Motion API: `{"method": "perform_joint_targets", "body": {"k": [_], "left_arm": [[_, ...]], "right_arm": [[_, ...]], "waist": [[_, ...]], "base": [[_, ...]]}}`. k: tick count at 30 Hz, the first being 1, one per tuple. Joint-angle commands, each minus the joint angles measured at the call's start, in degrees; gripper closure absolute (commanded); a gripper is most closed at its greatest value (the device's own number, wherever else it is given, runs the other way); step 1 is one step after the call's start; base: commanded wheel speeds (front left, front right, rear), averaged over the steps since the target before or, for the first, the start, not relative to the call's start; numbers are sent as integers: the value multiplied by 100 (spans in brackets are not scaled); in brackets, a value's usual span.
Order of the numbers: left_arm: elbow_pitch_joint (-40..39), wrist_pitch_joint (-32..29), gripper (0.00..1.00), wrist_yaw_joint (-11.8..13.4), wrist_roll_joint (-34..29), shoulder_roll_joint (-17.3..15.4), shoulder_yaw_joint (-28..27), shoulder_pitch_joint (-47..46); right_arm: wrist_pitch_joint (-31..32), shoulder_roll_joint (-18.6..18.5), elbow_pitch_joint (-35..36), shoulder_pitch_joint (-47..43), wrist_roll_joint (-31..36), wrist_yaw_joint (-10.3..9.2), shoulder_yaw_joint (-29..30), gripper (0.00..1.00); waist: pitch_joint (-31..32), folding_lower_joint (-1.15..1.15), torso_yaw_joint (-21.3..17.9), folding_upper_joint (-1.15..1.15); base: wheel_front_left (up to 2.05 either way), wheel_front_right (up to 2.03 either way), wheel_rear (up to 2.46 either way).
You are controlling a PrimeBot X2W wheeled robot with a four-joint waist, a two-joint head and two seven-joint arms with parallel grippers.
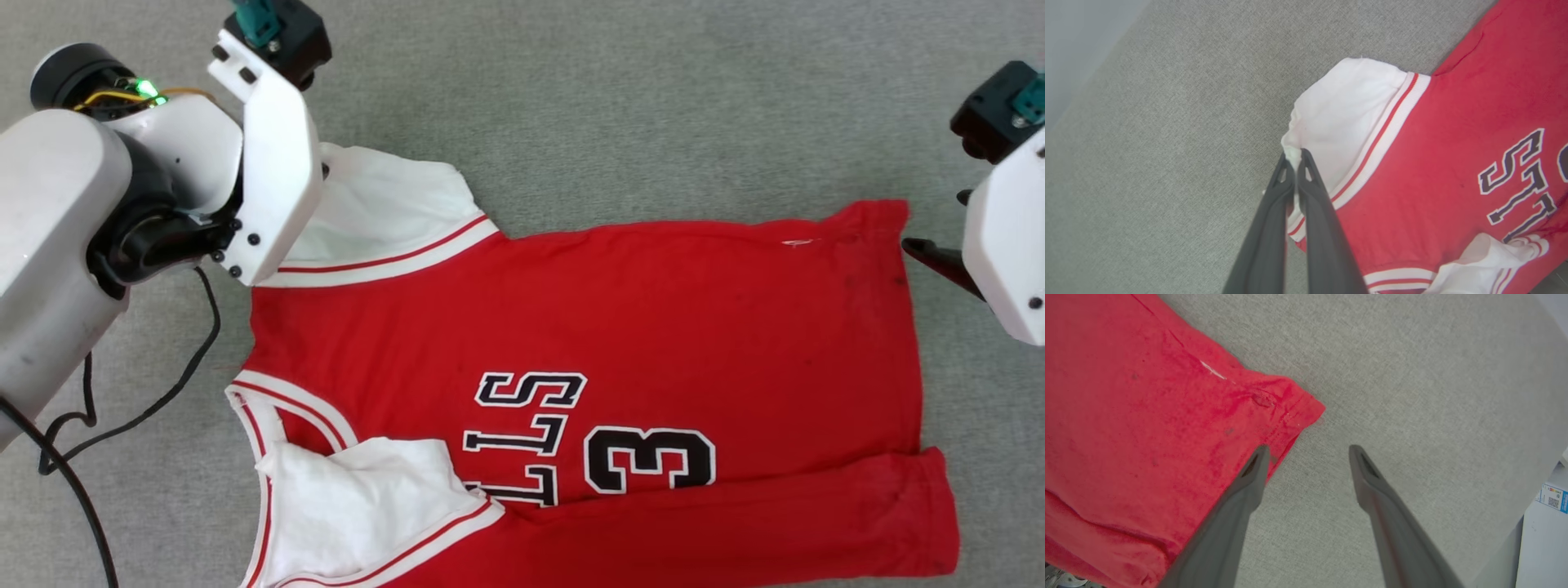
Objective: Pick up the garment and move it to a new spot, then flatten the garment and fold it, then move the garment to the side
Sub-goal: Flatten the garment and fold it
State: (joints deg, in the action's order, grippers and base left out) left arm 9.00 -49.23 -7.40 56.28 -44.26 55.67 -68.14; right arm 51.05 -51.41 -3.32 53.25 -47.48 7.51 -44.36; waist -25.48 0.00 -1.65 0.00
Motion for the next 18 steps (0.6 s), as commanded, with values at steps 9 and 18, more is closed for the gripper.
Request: {"method": "perform_joint_targets", "body": {"k": [9,18], "left_arm": [[-159,253,100,-1,-12,35,126,-204],[15,594,100,-1,103,-94,205,7]], "right_arm": [[-388,684,-1334,178,-144,-2,-923,0],[-1462,830,-1824,304,-431,-3,-1389,100]], "waist": [[-314,0,286,0],[-51,0,212,0]], "base": [[0,0,0],[0,0,0]]}}
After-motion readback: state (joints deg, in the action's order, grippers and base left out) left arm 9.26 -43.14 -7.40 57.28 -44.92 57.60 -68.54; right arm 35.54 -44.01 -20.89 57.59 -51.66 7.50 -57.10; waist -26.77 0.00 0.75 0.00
